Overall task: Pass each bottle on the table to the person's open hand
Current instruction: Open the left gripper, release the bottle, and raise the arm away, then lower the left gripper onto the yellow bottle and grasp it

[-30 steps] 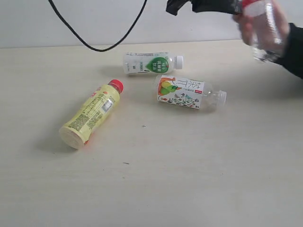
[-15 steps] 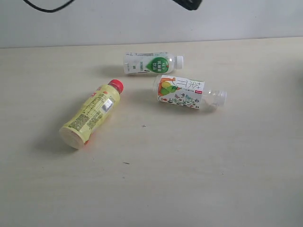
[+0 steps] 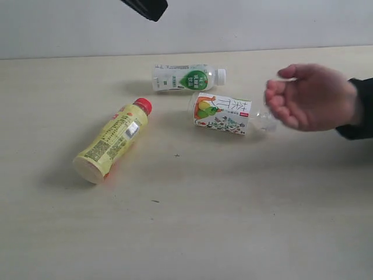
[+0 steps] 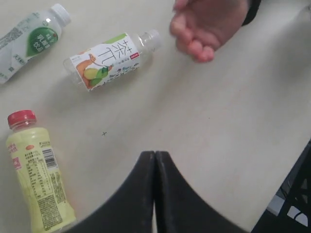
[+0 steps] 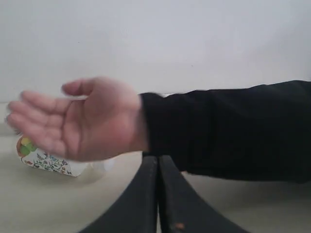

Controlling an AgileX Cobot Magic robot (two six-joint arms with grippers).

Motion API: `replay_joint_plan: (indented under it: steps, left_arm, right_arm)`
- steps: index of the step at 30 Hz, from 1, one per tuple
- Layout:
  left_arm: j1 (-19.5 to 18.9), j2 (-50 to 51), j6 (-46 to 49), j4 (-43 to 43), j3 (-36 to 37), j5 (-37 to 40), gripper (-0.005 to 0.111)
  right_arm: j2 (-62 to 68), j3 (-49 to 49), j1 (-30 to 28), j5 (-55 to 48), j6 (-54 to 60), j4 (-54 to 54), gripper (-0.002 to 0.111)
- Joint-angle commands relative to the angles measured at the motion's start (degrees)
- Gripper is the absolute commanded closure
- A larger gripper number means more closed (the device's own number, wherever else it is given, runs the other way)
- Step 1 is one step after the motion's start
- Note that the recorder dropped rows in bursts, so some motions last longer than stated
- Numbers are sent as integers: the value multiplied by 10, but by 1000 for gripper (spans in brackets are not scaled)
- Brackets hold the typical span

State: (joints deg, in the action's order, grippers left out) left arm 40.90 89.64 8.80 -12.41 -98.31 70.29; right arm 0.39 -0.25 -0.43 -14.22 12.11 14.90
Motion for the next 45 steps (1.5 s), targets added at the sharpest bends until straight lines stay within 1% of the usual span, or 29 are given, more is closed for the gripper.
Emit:
replay_joint_plan:
  steps: [1,5,8,14,17,20,24,25,27,33,36,38,42,45]
  left_arm:
    - [3,-27,0,18,32,-3,107]
    - [3,-31,0,53,48,-20,107]
    - [3,-30,-7,87,67,-52,107]
    - [2,-30,-88,222,125,-120,106]
    - [-7,-29,-110,254,161,-158,97]
    - [-28,-11,-134,254,171,-170,76]
    - [-61,36,-173,253,171,-169,25]
    - [-67,50,-181,253,171,-169,15]
    - [-74,81,-191,253,171,-169,1]
    - [-78,167,-190,253,171,-173,2]
    - [-78,202,-168,253,171,-186,2]
    - [-78,217,-151,253,171,-186,2]
    - [-80,238,-148,253,171,-186,2]
    - [-92,248,-147,249,171,-185,2]
  right_arm:
    - [-4,3,2,2,1,1,108]
    - [-4,3,2,2,1,1,108]
    - [-4,3,2,2,1,1,108]
    - [-4,3,2,2,1,1,108]
    - [-4,3,2,2,1,1,108]
    - [-4,3,2,2,1,1,108]
    - [-4,3,2,2,1,1,108]
    - [-4,3,2,2,1,1,108]
    - [-4,3,2,2,1,1,108]
    - [-4,3,2,2,1,1,108]
    - [-4,3,2,2,1,1,108]
    - [-4,3,2,2,1,1,108]
    - [-4,3,2,2,1,1,108]
    - [-4,3,2,2,1,1,108]
